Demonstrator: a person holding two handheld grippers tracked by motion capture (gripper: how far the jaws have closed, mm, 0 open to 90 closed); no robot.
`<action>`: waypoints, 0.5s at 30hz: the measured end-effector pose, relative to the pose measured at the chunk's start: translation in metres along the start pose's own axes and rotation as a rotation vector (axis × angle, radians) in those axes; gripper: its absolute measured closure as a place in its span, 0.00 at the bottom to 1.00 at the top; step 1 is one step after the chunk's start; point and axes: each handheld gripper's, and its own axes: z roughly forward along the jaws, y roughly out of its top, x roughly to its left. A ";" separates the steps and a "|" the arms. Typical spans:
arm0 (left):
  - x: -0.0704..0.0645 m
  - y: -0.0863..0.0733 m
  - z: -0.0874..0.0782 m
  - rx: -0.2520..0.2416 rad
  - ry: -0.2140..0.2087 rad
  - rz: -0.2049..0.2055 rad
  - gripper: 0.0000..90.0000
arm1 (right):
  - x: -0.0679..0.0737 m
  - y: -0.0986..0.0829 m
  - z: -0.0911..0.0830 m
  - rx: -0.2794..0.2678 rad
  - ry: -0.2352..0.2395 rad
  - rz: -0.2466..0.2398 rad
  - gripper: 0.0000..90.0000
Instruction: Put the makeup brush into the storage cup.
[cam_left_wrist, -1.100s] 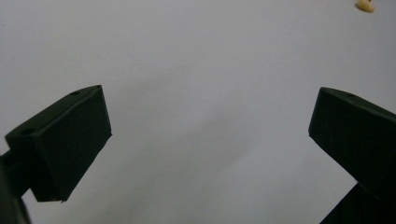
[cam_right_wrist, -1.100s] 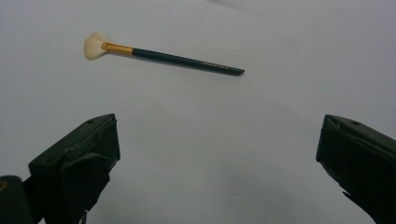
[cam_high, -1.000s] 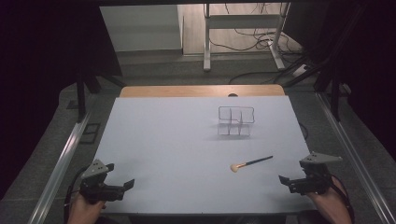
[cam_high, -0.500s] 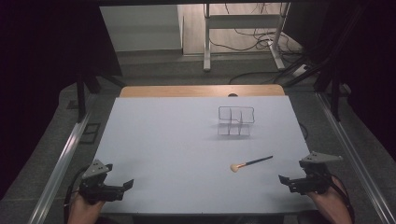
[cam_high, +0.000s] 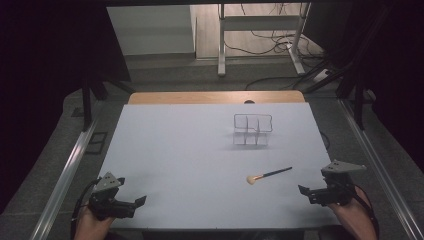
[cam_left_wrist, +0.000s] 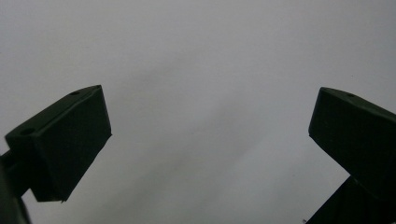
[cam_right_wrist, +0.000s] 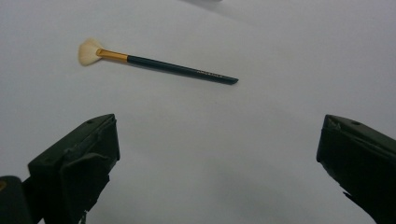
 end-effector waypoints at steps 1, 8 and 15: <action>0.000 0.000 0.000 0.002 0.000 0.004 0.00 | 0.000 0.000 0.000 -0.001 -0.004 -0.003 0.00; -0.003 -0.001 0.000 0.000 -0.018 0.003 0.00 | 0.002 0.003 0.002 0.005 -0.009 -0.011 0.00; -0.003 -0.003 0.001 0.011 -0.034 0.000 0.00 | 0.005 0.006 0.006 0.023 -0.002 -0.029 0.00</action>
